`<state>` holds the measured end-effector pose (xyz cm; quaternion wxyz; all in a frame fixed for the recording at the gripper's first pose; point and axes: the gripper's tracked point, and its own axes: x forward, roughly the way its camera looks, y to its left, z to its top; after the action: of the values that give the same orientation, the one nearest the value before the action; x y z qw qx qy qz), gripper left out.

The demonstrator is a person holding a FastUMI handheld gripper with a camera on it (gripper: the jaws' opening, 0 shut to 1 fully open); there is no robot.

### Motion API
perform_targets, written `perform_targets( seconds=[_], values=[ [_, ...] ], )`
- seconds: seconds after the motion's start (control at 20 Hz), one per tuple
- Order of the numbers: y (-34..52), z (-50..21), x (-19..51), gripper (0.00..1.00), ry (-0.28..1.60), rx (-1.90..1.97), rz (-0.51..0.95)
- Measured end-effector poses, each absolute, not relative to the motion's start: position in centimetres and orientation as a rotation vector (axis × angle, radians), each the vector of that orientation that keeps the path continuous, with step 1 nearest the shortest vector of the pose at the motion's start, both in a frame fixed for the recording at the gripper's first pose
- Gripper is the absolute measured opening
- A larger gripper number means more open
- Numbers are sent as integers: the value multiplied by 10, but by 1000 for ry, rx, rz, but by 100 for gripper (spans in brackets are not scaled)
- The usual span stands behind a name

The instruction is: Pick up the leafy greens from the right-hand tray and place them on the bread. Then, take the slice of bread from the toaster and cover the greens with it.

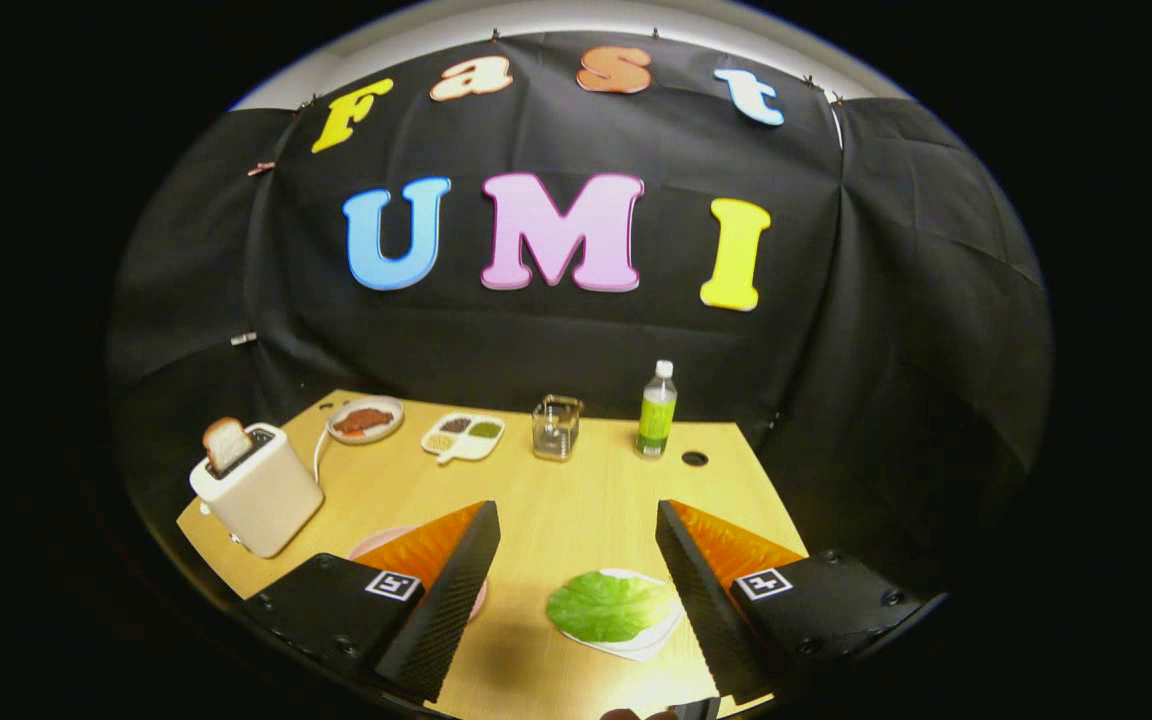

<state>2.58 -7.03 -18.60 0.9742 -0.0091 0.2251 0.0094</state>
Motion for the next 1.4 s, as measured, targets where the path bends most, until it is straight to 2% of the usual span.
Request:
perform_targets(
  seconds=[0.25,0.65,1.05,1.2,1.25,1.35,1.4],
  values=[
    [-90,-278,31,98,687,30,14],
    [-110,-383,42,99,899,87,-59],
    [-114,-426,50,100,992,133,-122],
    [-121,-428,46,92,988,70,-134],
    [-120,-429,47,81,991,60,-134],
    [-115,-429,48,80,1003,55,-121],
    [-115,-430,49,76,1009,38,-109]
  ],
)
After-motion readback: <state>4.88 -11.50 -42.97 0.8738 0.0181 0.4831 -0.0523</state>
